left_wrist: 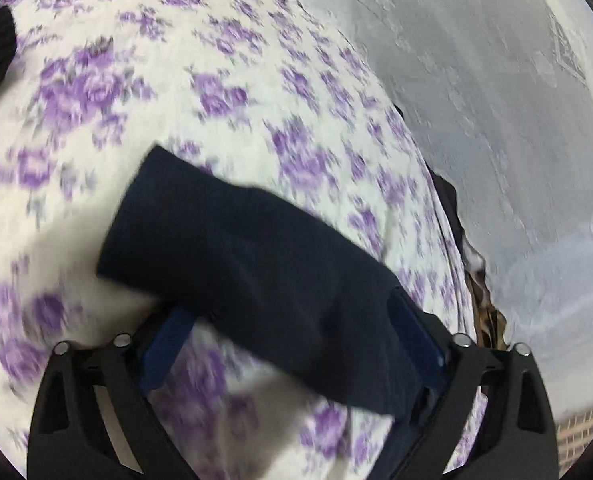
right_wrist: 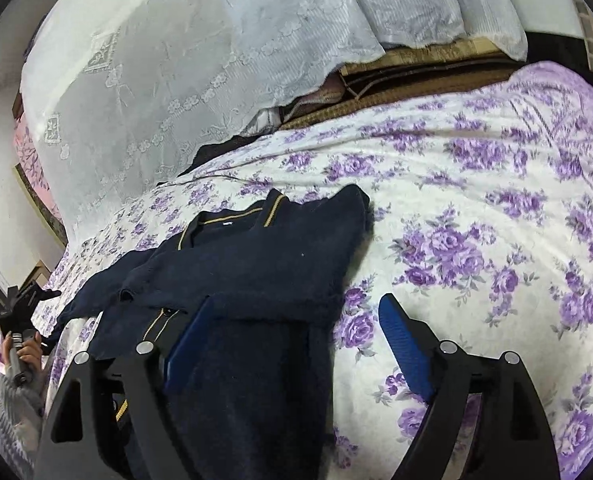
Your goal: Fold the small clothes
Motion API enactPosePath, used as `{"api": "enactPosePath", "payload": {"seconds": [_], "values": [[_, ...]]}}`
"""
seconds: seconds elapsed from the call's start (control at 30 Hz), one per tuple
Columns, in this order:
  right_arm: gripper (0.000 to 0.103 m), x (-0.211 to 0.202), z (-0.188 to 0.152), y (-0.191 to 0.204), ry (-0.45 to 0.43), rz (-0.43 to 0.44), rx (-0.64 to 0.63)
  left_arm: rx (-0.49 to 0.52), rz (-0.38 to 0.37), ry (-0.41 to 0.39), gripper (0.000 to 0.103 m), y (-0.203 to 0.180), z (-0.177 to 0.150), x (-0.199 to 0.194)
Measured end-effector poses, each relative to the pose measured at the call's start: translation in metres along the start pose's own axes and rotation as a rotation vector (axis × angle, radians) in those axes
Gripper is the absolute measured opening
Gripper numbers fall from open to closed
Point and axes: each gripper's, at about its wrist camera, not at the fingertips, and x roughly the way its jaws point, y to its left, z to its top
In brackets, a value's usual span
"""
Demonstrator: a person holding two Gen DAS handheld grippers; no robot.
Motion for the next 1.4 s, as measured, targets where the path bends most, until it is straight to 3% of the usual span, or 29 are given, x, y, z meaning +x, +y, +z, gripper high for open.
{"api": "enactPosePath", "payload": {"seconds": [0.07,0.2,0.33,0.5,0.87,1.4], "values": [[0.084,0.005,0.0,-0.006,0.021,0.006,0.032,-0.018,0.004,-0.018,0.077,0.006,0.004,-0.001],[0.084,0.009,0.0,-0.015,0.03,0.017,0.087,-0.025,0.044,-0.03,0.044,0.01,0.008,-0.002],[0.084,0.007,0.0,-0.017,0.02,0.016,0.101,-0.002,0.054,-0.026,0.025,0.009,0.005,-0.005],[0.084,0.006,0.0,-0.014,0.013,0.01,0.086,0.073,0.074,-0.039,0.021,-0.005,-0.005,-0.017],[0.084,0.012,0.0,-0.018,0.037,0.009,0.11,0.387,0.132,-0.078,0.019,-0.096,-0.036,-0.036],[0.084,0.022,0.002,-0.025,0.064,0.032,0.137,0.72,0.09,-0.093,0.019,-0.223,-0.128,-0.037]]}}
